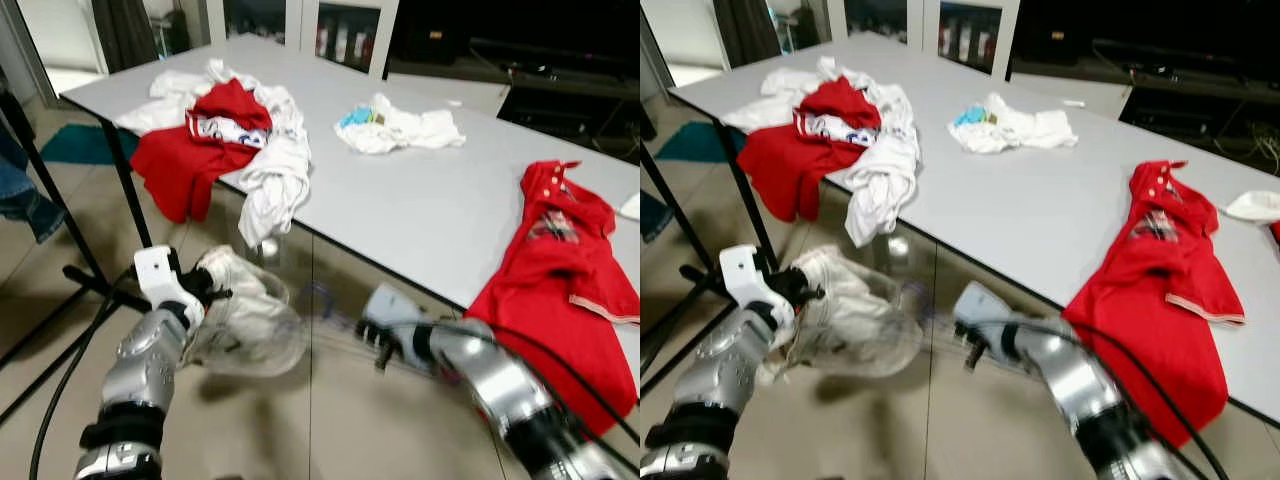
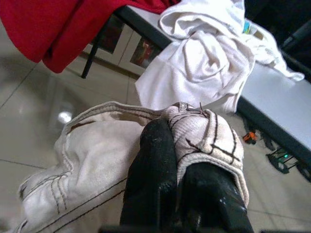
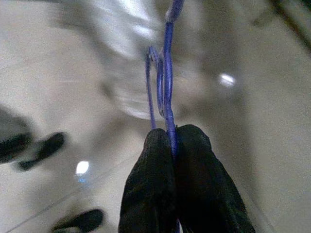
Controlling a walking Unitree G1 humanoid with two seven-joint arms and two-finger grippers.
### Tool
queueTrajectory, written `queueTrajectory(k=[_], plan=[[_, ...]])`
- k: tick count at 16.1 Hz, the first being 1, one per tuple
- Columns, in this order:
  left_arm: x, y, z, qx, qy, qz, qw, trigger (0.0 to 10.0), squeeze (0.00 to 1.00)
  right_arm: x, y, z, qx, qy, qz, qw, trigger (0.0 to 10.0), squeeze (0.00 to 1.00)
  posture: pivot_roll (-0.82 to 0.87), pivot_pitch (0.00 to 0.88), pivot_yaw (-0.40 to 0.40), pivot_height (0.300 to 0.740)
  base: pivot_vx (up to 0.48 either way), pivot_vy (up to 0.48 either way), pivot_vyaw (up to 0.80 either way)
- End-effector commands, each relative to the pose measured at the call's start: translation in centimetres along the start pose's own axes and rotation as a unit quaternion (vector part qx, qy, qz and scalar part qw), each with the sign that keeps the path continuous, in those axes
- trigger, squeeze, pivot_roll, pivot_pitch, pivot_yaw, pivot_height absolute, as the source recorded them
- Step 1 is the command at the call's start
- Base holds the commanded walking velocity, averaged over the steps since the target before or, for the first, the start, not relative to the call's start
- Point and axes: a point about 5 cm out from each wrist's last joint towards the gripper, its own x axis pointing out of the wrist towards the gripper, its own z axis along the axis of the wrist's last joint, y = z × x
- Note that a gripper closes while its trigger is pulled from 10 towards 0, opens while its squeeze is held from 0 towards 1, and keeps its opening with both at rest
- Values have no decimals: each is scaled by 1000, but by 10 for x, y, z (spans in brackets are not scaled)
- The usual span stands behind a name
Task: Hang hanger
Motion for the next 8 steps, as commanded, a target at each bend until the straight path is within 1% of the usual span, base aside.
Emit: queueTrajectory(k=[1,2,4,6,8], plan=[[5,-8,17,-4,-33,-15,999,10000,0,-3,-17,-4,19,15,-62,998,10000,0,25,0,-57,740,0,0,0],[5,-8,17,-6,-32,-14,999,10000,0,-1,-25,-1,42,7,-100,994,10000,0,29,0,-58,740,0,0,0],[4,-9,17,-6,-31,-15,999,10000,0,2,-27,3,57,-3,-109,992,10000,0,31,0,-59,740,0,0,0],[5,-12,15,-4,-29,-19,999,10000,0,3,-27,3,58,-4,-110,992,10000,0,28,0,-58,740,0,0,0],[5,-14,13,-1,-26,-21,999,10000,0,-1,-29,1,62,-7,-104,993,10000,0,23,0,-56,740,0,0,0]])
